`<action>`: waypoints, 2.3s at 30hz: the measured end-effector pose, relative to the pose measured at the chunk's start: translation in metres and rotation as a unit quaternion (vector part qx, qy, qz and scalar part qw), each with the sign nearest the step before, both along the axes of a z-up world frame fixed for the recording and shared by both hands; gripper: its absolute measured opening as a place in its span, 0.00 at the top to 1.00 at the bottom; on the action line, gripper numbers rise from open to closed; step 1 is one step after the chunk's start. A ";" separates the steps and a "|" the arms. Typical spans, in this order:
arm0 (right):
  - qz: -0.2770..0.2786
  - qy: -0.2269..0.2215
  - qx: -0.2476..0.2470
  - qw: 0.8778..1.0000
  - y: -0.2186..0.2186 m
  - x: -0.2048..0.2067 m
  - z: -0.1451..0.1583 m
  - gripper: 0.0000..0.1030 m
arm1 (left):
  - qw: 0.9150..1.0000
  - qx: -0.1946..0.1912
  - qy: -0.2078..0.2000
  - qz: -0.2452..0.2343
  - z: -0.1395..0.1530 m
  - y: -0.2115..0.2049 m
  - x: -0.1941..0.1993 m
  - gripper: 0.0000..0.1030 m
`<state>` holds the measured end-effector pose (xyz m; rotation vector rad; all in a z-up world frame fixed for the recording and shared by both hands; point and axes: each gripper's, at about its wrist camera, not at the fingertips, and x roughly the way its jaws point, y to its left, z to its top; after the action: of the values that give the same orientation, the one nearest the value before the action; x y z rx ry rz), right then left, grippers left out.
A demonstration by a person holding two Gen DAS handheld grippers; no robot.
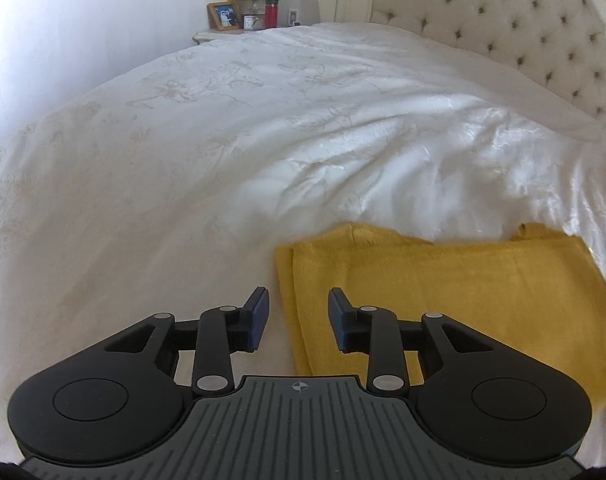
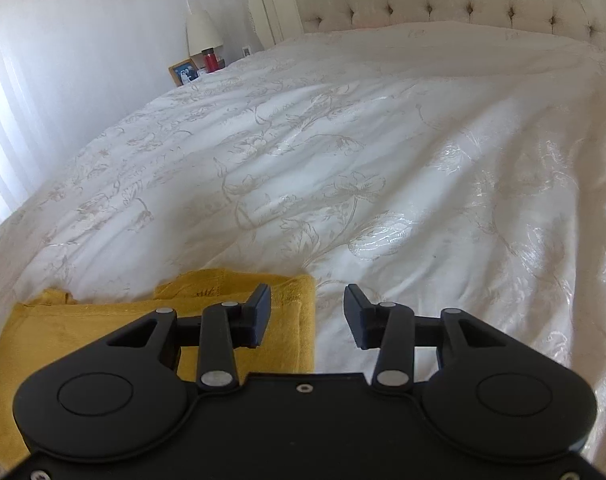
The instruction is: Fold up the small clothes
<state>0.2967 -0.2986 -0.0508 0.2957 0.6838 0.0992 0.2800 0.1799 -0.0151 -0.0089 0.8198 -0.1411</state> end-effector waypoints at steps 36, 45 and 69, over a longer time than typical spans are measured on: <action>0.076 0.142 0.027 0.987 0.037 -0.089 -0.025 0.90 | 0.991 -0.100 0.086 -0.003 -0.068 0.007 -0.093 0.94; 0.049 0.192 0.030 0.980 0.028 -0.089 -0.032 0.83 | 0.994 -0.046 0.093 -0.015 -0.057 -0.006 -0.092 0.93; -0.008 0.056 0.088 0.995 0.005 -0.082 -0.027 0.01 | 0.998 -0.064 0.009 0.016 -0.004 -0.107 -0.046 0.08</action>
<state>0.2148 -0.2936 -0.0775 0.4790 0.7849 0.1293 0.2345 0.0730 -0.0187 -0.1445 0.8264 -0.1645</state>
